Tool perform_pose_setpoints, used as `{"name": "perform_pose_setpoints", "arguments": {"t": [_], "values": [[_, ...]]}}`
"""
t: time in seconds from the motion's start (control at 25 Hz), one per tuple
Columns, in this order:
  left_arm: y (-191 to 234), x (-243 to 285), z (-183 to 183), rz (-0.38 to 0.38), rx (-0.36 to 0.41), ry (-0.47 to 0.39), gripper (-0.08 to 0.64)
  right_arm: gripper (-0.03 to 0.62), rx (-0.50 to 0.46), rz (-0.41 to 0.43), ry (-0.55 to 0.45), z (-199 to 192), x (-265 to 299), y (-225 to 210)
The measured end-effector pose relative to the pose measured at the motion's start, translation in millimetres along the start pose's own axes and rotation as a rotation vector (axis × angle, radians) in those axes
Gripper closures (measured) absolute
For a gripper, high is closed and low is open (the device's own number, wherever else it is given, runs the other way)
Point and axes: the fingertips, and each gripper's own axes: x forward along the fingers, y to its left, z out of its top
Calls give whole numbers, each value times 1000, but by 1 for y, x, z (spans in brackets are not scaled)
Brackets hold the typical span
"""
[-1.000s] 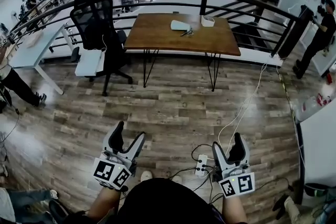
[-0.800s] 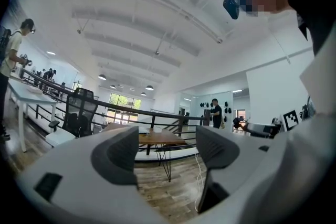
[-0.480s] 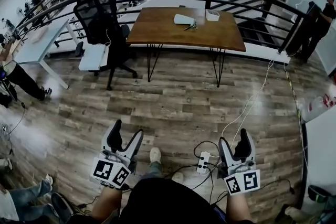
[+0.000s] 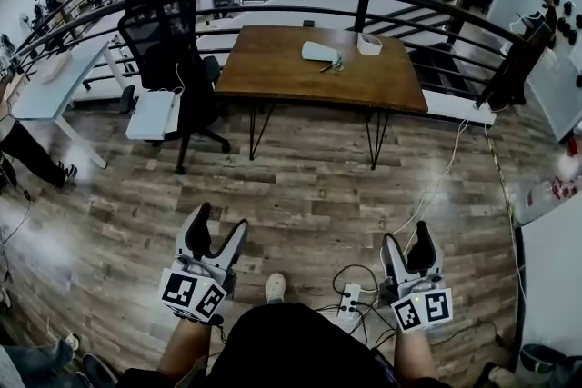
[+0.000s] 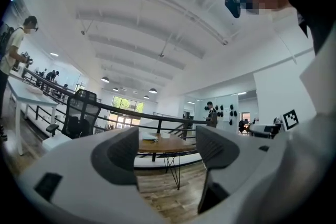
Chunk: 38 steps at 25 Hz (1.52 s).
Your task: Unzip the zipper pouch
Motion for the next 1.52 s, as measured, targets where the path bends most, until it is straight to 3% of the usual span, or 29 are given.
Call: {"name": "perform_pose_setpoints", "arguments": {"t": [0.52, 0.96, 1.24, 1.52], "values": [[106, 67, 11, -17, -14, 11, 230, 274, -26, 5, 14, -7, 130, 28], [139, 107, 11, -32, -20, 13, 230, 279, -28, -1, 32, -14, 179, 26], [157, 150, 8, 3, -7, 14, 230, 281, -29, 43, 26, -18, 236, 3], [161, 218, 10, 34, 5, 3, 230, 290, -29, 88, 18, -11, 303, -47]]}}
